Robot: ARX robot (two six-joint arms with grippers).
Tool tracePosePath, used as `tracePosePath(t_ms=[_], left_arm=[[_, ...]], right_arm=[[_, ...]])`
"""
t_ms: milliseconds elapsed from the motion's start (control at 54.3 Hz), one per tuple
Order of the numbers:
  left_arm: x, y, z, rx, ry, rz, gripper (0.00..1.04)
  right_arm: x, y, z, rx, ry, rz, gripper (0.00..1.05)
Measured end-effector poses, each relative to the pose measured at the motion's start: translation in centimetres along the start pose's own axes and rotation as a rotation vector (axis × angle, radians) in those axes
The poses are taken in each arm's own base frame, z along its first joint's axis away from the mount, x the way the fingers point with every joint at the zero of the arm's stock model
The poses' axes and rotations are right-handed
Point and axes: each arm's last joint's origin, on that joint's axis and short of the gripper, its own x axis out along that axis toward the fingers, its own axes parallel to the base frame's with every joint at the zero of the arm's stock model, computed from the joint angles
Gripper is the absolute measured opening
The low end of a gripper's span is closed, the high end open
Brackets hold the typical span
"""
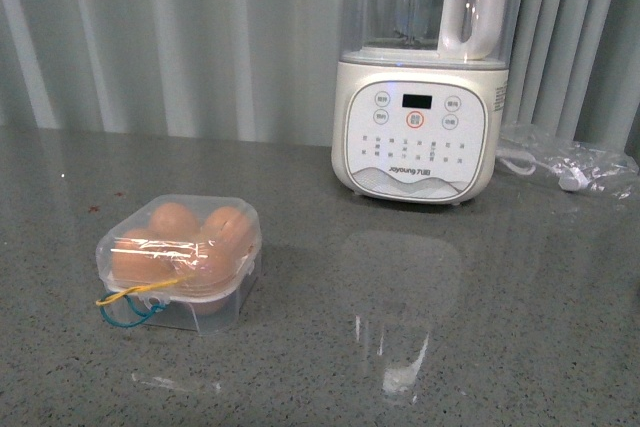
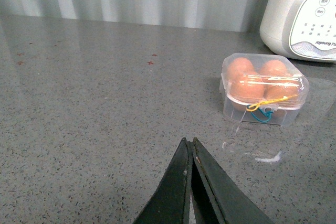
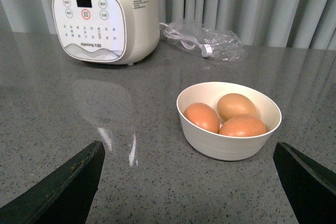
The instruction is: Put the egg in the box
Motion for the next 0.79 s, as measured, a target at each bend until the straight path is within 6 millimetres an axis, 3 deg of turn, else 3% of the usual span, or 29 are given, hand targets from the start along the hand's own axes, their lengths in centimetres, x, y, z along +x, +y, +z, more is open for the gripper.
tracePosePath(t_ms=[74, 258, 589, 792], left_arm=[[0.00, 0.00, 0.00, -0.002, 0.000, 0.000, 0.05], [0.00, 0.00, 0.00, -0.002, 0.000, 0.000, 0.47], [0.00, 0.00, 0.00, -0.002, 0.000, 0.000, 0.98], [0.00, 0.00, 0.00, -0.002, 0.000, 0.000, 0.98]], right_arm=[[0.00, 0.00, 0.00, 0.000, 0.000, 0.000, 0.98], [0.00, 0.00, 0.00, 0.000, 0.000, 0.000, 0.98], [0.00, 0.00, 0.00, 0.000, 0.000, 0.000, 0.98], [0.00, 0.00, 0.00, 0.000, 0.000, 0.000, 0.98]])
